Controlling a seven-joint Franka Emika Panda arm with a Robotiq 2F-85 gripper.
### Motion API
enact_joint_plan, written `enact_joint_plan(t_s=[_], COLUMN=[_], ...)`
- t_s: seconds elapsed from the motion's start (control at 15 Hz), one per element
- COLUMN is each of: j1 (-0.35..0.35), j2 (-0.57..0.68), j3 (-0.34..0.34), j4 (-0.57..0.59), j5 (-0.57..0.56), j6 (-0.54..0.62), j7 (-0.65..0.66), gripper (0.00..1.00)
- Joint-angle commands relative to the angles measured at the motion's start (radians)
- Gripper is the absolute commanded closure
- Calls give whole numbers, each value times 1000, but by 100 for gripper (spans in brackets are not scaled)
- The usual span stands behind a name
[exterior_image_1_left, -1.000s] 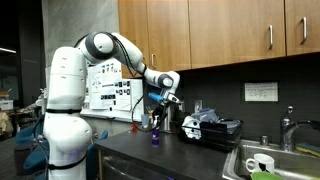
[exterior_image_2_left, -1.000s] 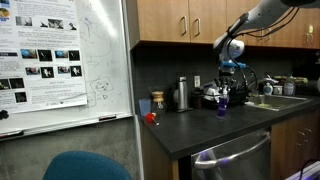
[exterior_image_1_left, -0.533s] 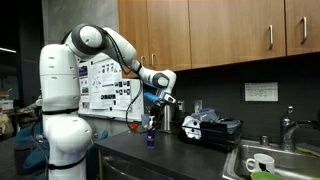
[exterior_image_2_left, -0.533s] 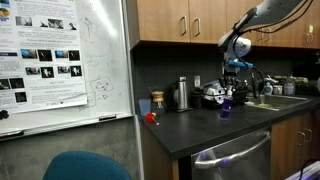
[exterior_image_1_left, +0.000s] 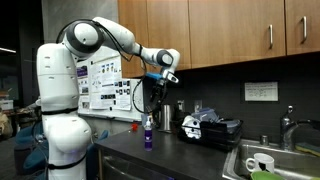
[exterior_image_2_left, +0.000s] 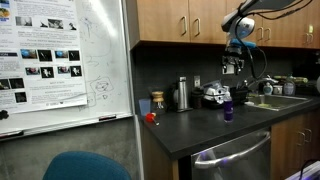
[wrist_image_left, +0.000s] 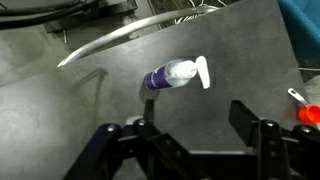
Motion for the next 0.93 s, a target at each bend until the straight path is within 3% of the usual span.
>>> enact_joint_plan(t_s=[0.0, 0.2, 0.33, 0.87], j1=[-6, -6, -4, -5], j2=[23, 18, -8, 3], j3=[0, 1, 5, 3], j4=[77, 88, 57, 60], j5=[11, 3, -26, -9], j6=[-67, -73, -18, -34], j7=[-5, -1, 0, 3], gripper=[0, 0, 0, 0])
